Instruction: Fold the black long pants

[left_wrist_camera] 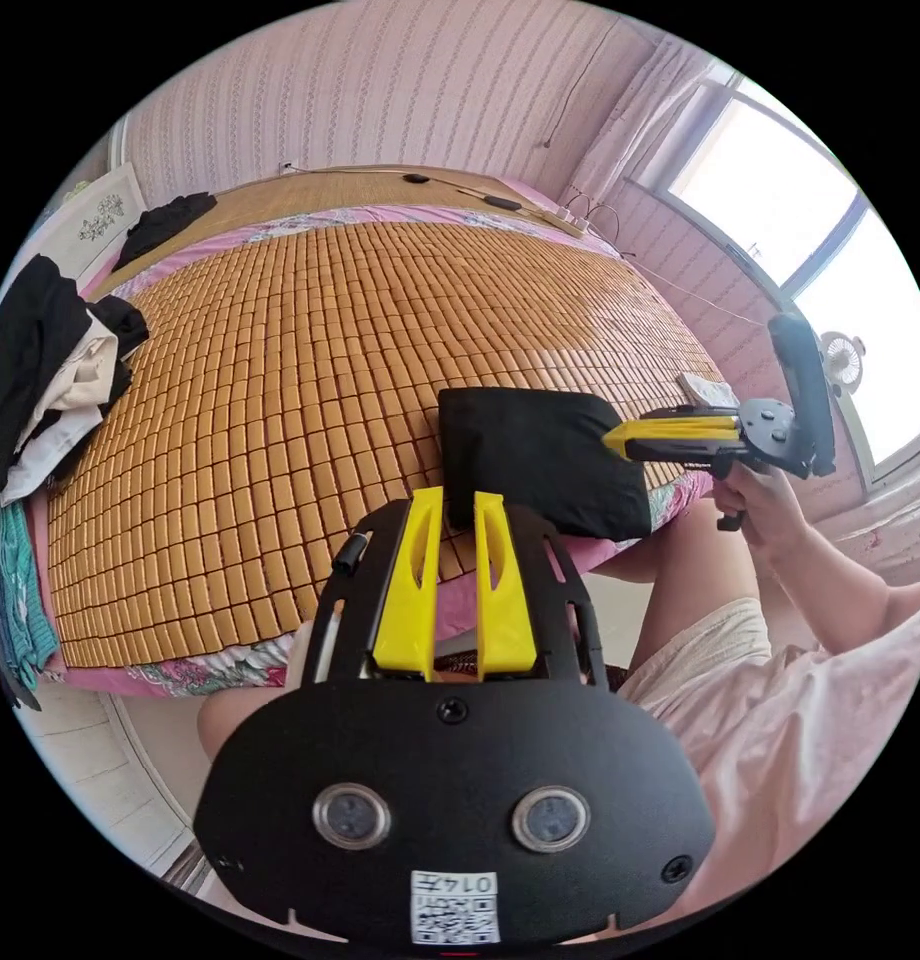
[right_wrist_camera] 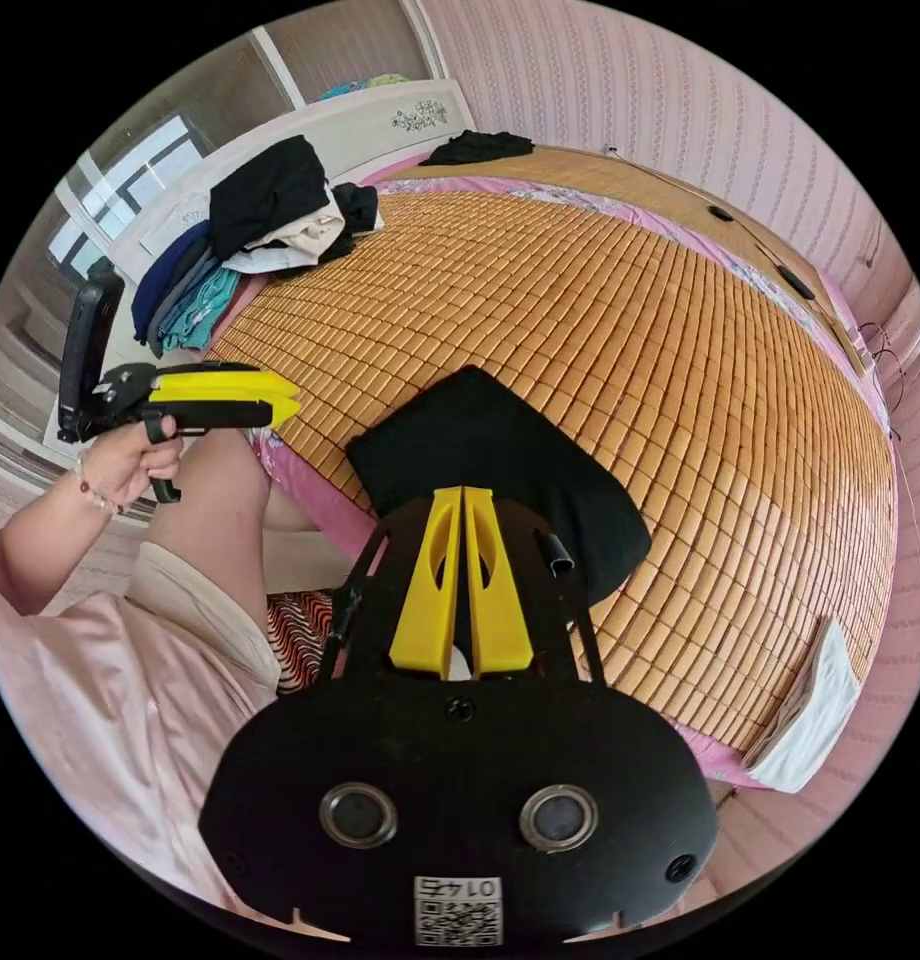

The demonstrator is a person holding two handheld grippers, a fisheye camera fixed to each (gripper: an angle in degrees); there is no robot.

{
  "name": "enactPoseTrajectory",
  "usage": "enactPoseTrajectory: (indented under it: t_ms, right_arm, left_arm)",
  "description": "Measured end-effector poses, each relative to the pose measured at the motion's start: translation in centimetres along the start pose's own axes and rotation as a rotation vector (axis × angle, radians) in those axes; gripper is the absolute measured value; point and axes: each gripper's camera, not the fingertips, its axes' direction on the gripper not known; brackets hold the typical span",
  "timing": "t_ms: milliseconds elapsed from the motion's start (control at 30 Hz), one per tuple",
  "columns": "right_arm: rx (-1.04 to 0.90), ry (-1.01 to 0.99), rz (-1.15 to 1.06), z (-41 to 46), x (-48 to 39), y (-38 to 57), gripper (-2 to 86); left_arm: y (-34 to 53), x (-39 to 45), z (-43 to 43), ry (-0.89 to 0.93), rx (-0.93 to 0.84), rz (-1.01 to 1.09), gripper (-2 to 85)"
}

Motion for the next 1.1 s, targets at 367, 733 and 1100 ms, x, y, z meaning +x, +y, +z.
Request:
enactPoseTrajectory:
  t_ms: [367,733,1100]
  right_arm:
    - [0.055,-0.013,0.292,-0.7,6.9,3.4,16.7]
    - [-0.034,-0.107,0.466,2.3,10.0,5.4,12.8]
    - [0.071,0.006,0.149,-5.3,4.9,5.2,3.1]
  left_arm:
    - [-8.8,-1.4,9.1,0.006,-0.190,0.038,15.3]
    - [-9.9,-2.6,12.8,0.177,-0.249,0.035,11.5]
    - [-8.6,0.0,11.8,0.162,-0.164,-0.006,6.8]
